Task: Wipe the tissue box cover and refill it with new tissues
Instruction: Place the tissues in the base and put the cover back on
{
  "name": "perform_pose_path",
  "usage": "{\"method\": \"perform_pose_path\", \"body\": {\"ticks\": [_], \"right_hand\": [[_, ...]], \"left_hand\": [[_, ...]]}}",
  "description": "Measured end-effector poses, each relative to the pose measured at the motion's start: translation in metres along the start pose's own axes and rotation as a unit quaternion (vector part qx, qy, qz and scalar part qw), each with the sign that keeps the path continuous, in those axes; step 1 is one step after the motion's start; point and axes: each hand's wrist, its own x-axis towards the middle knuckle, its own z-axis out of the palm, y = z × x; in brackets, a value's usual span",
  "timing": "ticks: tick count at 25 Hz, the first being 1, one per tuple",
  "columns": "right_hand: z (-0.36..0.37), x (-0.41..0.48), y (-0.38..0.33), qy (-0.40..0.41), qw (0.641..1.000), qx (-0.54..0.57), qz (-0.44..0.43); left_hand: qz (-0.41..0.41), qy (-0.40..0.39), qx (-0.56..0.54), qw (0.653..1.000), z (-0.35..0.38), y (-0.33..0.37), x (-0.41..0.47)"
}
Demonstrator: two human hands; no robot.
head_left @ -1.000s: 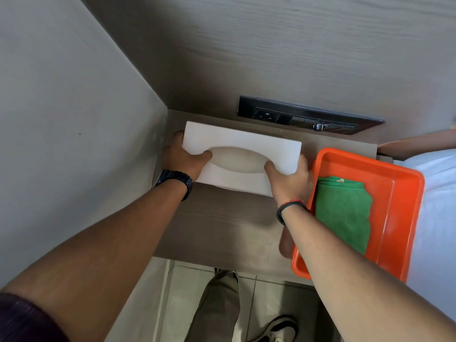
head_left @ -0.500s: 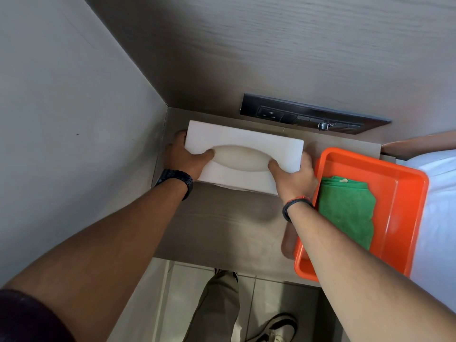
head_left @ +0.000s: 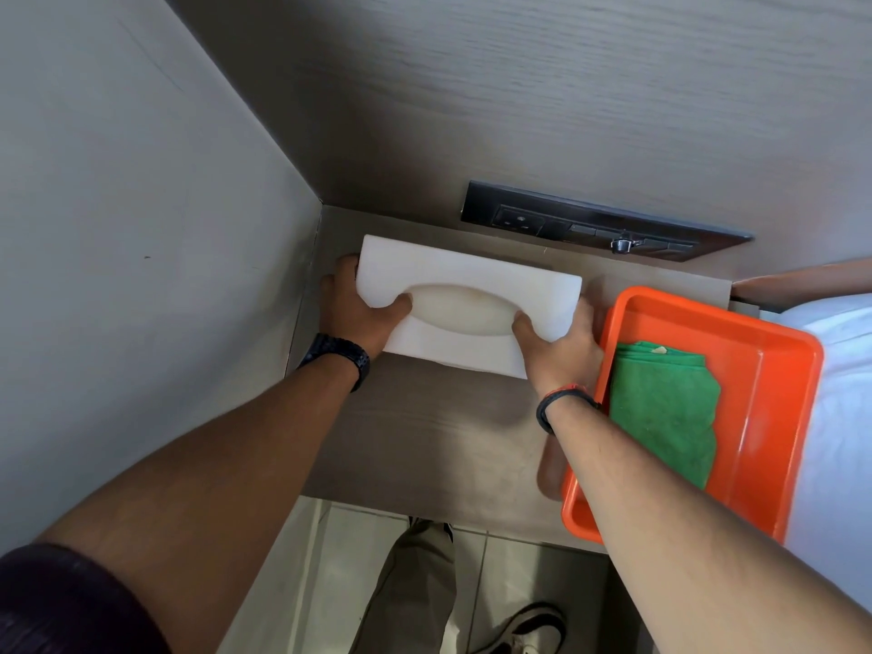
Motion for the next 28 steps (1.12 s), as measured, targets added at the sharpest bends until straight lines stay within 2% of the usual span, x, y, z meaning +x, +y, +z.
{"method": "perform_pose_path", "body": {"ticks": [6, 8, 10, 11, 13, 14, 16, 18, 22, 28], "right_hand": [[0.003, -0.001, -0.002, -0.016, 0.998, -0.068, 0.002], [-0.001, -0.007, -0.006, 0.054, 0.989, -0.119, -0.075], [-0.003, -0.015, -0.012, 0.120, 0.954, -0.163, -0.220], [-0.001, -0.018, -0.018, 0.082, 0.943, -0.160, -0.278], [0.005, -0.018, -0.031, -0.076, 0.931, -0.173, -0.314], [0.010, -0.015, -0.037, -0.138, 0.915, -0.212, -0.313], [0.019, -0.009, -0.049, -0.195, 0.876, -0.299, -0.324], [0.025, -0.004, -0.060, -0.213, 0.845, -0.355, -0.338], [0.031, -0.005, -0.069, -0.197, 0.781, -0.446, -0.391], [0.034, 0.001, -0.068, -0.204, 0.760, -0.453, -0.419]], "left_hand": [[0.028, 0.006, 0.080, 0.996, 0.001, -0.001, 0.005], [0.125, 0.020, 0.200, 0.972, -0.001, 0.001, 0.004], [0.236, -0.047, 0.310, 0.920, 0.001, 0.004, 0.002], [0.274, -0.094, 0.349, 0.891, 0.003, 0.005, 0.001], [0.302, -0.146, 0.394, 0.856, 0.007, 0.003, 0.001], [0.301, -0.150, 0.403, 0.851, 0.008, 0.001, 0.000], [0.292, -0.147, 0.417, 0.848, 0.009, -0.001, -0.001], [0.286, -0.147, 0.428, 0.844, 0.010, 0.000, -0.002], [0.280, -0.152, 0.434, 0.843, 0.010, 0.002, -0.002], [0.276, -0.156, 0.427, 0.847, 0.010, 0.003, -0.003]]}}
